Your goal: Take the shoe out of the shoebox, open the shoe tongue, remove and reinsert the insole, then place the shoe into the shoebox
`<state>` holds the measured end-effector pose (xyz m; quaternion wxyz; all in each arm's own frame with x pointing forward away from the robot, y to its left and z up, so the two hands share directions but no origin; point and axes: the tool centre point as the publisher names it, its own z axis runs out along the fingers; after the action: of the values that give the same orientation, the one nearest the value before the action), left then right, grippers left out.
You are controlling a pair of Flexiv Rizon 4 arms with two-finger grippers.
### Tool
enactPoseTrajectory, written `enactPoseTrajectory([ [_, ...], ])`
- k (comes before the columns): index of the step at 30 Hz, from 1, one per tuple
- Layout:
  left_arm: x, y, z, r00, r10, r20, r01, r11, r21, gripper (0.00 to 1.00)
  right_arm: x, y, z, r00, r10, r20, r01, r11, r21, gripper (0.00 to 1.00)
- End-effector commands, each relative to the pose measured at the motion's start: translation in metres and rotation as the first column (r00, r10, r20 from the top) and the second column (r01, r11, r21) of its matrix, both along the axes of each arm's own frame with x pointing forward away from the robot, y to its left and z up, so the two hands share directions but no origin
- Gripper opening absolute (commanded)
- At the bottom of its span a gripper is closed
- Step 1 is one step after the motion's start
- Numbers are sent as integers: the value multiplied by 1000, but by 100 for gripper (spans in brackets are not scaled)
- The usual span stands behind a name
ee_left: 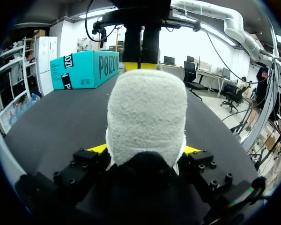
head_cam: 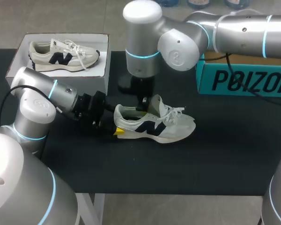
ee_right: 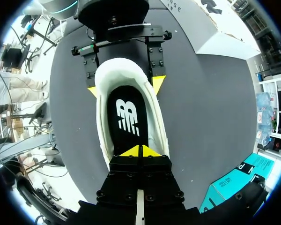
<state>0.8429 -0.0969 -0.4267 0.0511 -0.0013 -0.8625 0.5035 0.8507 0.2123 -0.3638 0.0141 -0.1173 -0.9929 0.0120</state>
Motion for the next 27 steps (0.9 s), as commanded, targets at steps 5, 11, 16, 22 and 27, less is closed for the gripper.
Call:
enactPoseTrajectory([
  [5, 0, -3, -4, 1000, 0, 0, 0, 1000, 1, 0, 10, 1, -19, 999, -20, -26, 19, 999, -33, 0],
  [11, 0, -3, -4, 1000, 0, 0, 0, 1000, 1, 0, 7, -4, -25, 998, -40, -48, 38, 998, -41, 0],
  [16, 0, -3, -4, 1000, 0, 0, 0, 1000, 1, 0, 0, -9, -25, 996, -65, -65, 63, 997, -32, 0],
  [22, 0, -3, -4, 1000, 0, 0, 0, 1000, 1, 0, 6, -13, -33, 993, -86, -75, 83, 996, -45, 0],
  [27, 0, -3, -4, 1000, 0, 0, 0, 1000, 1, 0, 14, -14, -37, 993, -92, -75, 90, 995, -31, 0],
])
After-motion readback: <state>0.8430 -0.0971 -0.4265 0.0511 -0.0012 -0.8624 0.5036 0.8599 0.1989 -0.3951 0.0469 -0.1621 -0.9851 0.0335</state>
